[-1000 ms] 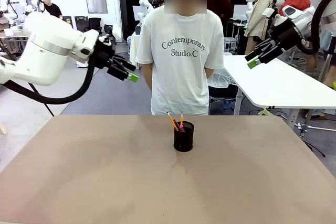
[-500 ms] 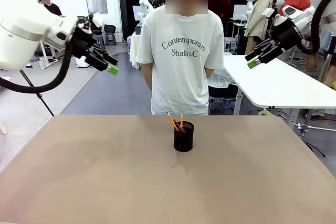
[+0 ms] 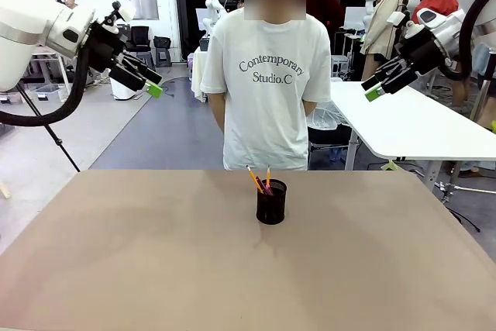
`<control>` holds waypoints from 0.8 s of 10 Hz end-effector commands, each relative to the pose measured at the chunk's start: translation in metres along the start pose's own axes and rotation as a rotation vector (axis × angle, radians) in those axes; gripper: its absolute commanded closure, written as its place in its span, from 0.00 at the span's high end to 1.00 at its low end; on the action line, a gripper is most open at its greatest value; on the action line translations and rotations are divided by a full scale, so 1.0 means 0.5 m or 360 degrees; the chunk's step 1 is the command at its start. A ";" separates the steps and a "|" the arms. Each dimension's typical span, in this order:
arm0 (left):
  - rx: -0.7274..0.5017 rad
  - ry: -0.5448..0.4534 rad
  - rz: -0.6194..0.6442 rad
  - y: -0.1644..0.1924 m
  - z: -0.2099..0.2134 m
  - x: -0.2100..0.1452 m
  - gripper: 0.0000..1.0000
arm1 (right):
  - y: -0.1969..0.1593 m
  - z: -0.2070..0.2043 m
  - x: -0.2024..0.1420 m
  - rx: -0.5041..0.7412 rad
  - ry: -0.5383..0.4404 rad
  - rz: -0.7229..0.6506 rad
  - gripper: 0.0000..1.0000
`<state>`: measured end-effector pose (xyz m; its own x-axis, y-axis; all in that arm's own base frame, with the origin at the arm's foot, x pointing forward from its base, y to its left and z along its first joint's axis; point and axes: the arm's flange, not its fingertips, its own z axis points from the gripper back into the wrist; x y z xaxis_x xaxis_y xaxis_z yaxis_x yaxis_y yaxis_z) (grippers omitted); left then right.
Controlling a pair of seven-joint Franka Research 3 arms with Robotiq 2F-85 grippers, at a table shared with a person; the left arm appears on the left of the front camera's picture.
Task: Place the pens into the pen holder.
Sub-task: Pick up a writing instrument from the table and place it into the Pen holder.
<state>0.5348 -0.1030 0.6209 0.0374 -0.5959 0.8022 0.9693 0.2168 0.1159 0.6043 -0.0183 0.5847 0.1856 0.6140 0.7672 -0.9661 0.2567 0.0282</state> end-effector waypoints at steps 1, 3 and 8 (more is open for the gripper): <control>-0.0044 0.0002 -0.0001 0.002 -0.001 0.004 1.00 | 0.007 -0.005 0.000 -0.0015 0.0002 0.0002 1.00; 0.0000 0.0000 0.0000 0.000 0.000 0.000 1.00 | 0.007 -0.005 0.000 -0.0015 0.0002 0.0002 1.00; 0.0000 0.0000 0.0000 0.000 0.000 0.000 1.00 | 0.007 -0.005 0.000 -0.0015 0.0002 0.0002 1.00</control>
<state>0.5353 -0.1045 0.6199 0.0371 -0.5959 0.8022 0.9707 0.2122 0.1127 0.6043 -0.0183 0.5847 0.1856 0.6140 0.7672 -0.9661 0.2567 0.0282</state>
